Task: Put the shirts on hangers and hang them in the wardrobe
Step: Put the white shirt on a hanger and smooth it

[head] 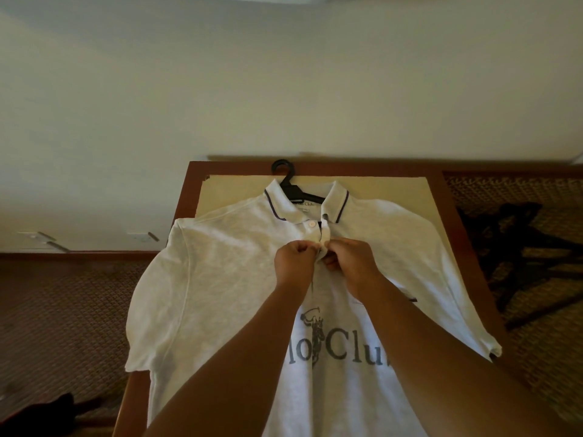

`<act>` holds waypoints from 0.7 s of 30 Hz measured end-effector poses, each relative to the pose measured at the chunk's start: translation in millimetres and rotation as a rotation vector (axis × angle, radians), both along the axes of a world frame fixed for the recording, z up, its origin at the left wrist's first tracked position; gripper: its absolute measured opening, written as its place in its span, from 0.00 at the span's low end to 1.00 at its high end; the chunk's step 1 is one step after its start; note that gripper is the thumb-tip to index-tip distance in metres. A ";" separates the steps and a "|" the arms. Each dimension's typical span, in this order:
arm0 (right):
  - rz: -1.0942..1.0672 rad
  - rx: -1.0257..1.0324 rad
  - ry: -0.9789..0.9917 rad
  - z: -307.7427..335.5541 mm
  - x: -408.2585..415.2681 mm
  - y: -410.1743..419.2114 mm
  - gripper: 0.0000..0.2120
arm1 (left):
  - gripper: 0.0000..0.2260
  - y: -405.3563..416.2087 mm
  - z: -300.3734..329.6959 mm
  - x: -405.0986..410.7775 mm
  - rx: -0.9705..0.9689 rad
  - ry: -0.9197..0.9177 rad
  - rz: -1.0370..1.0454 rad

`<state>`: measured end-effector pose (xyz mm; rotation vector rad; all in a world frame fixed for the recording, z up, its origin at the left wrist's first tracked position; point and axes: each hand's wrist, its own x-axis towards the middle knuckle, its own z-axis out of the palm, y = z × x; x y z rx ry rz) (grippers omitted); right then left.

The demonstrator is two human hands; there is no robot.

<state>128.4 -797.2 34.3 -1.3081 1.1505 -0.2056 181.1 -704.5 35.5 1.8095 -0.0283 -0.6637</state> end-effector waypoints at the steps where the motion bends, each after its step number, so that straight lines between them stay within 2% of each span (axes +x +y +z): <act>1: 0.014 0.006 0.016 -1.5 1.1 -1.9 0.09 | 0.06 0.1 0.6 0.1 -0.006 0.008 0.007; 4: 0.069 0.006 0.047 -2.5 1.6 -4.3 0.10 | 0.06 0.6 2.5 0.2 -0.013 0.025 0.002; 13: 0.094 0.104 -0.109 -0.7 -5.5 -7.5 0.05 | 0.06 1.8 5.2 2.5 -0.005 0.018 -0.021; 21: 0.097 0.072 -0.091 1.5 -3.6 -6.1 0.04 | 0.06 5.0 7.4 3.5 -0.039 0.043 -0.020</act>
